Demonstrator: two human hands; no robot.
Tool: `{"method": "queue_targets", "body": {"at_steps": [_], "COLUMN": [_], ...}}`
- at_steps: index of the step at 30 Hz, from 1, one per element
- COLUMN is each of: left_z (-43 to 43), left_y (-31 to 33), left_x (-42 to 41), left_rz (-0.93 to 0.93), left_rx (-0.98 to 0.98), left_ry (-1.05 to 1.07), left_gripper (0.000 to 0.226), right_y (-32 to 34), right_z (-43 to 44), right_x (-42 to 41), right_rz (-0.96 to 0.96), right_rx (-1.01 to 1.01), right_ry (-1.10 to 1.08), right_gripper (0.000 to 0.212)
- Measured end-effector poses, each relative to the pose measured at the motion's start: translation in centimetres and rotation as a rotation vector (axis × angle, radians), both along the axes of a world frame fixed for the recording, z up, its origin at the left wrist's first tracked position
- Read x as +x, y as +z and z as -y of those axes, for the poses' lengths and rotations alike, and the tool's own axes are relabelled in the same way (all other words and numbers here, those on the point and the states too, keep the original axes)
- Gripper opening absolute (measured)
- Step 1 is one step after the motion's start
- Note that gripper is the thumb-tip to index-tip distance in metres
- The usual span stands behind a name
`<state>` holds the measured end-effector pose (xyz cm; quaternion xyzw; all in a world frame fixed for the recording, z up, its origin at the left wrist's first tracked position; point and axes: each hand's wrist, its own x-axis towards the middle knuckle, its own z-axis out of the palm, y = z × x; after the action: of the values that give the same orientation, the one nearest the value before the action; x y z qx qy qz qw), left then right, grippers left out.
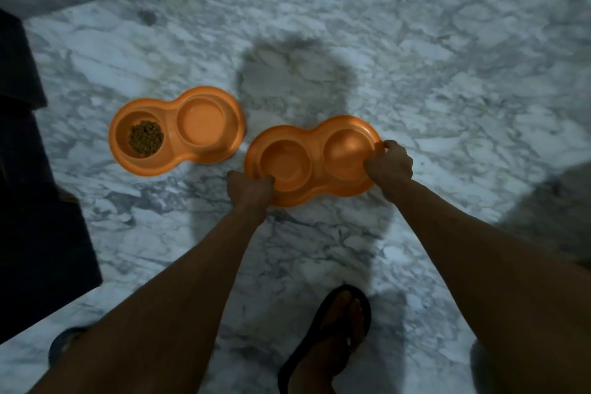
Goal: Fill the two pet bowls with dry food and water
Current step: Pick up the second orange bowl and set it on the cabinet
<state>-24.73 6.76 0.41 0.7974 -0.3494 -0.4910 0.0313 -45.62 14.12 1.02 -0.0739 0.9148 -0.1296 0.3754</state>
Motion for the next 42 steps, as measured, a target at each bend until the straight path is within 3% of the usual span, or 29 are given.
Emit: {"method": "queue_targets", "body": {"at_steps": [3, 6, 10, 13, 17, 24, 33, 42], "left_z": [1.8, 4.3, 7.9, 9.6, 10.2, 9.6, 9.6, 8.3], "left_y": [4.9, 11.9, 23.6, 33.8, 47.4, 64.9, 78.8, 85.7], "left_x": [0.3, 0.7, 2.0, 3.5, 5.9, 11.6, 23.5, 43.7], "left_rz": [-0.028, -0.097, -0.135, -0.122, -0.15, -0.18, -0.287, -0.296], "left_rx": [-0.049, -0.07, -0.134, -0.192, -0.272, -0.499, -0.653, -0.726], "left_ry": [0.038, 0.095, 0.136, 0.13, 0.249, 0.363, 0.383, 0.479], "left_gripper": [0.056, 0.037, 0.057, 0.05, 0.053, 0.043, 0.057, 0.05], "right_y": [5.5, 12.9, 24.7, 34.7, 48.0, 65.3, 78.2, 84.9], "right_z": [1.6, 4.1, 7.5, 9.5, 12.0, 14.4, 13.8, 14.2], "right_x": [0.0, 0.0, 1.1, 2.6, 4.9, 10.6, 22.7, 42.0], "right_rz": [0.006, 0.013, 0.057, 0.09, 0.106, 0.051, -0.004, 0.012], "right_rx": [-0.081, -0.165, -0.279, -0.335, -0.401, -0.56, -0.712, -0.809], "right_ry": [-0.024, -0.043, -0.106, -0.126, -0.075, -0.041, -0.048, 0.068], "right_gripper": [0.045, 0.052, 0.057, 0.054, 0.066, 0.066, 0.065, 0.064]}}
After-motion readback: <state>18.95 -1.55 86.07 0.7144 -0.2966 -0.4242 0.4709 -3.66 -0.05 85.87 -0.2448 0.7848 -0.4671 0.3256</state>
